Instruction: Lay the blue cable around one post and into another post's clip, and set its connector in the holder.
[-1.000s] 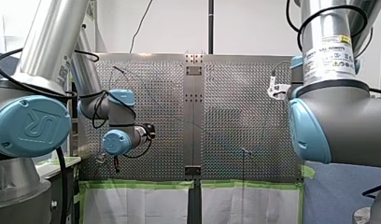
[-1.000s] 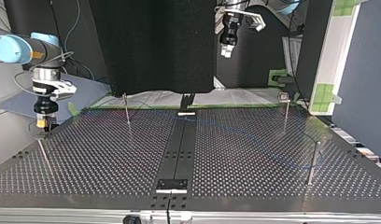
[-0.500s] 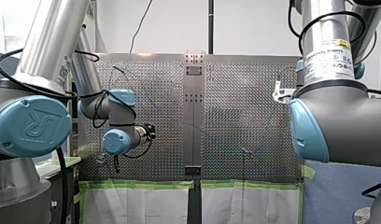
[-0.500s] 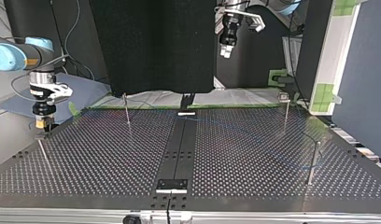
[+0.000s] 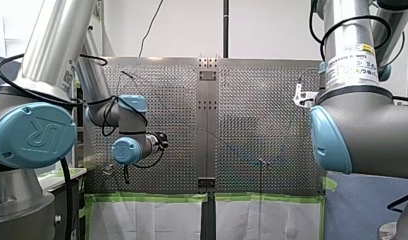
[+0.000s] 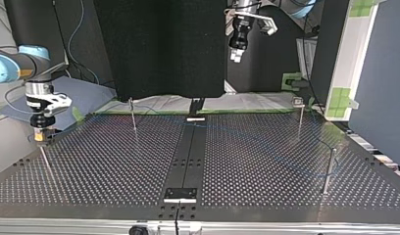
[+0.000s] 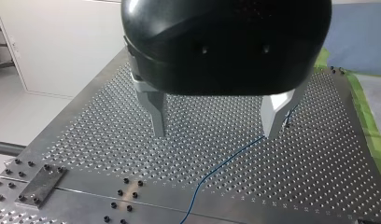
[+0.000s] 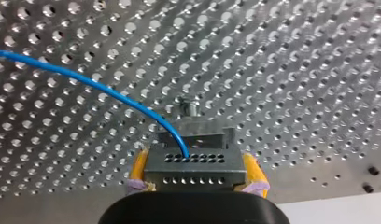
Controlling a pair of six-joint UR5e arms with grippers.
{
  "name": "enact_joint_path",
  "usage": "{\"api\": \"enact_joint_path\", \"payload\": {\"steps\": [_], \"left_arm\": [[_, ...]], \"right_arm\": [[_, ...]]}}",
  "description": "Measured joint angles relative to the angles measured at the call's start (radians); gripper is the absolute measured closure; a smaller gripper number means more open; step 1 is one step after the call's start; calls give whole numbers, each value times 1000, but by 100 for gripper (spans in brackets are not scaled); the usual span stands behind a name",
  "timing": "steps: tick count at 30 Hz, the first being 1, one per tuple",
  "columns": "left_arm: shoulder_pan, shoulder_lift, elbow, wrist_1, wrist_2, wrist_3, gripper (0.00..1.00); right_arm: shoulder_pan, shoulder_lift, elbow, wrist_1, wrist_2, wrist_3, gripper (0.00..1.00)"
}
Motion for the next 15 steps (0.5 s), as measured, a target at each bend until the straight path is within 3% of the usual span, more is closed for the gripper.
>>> {"api": "enact_joint_path", "payload": {"steps": [15], "left_arm": [[0,0,5,-6,0,1,0]], "right_arm": [[-8,15,-24,22,-49,-6,100]]}}
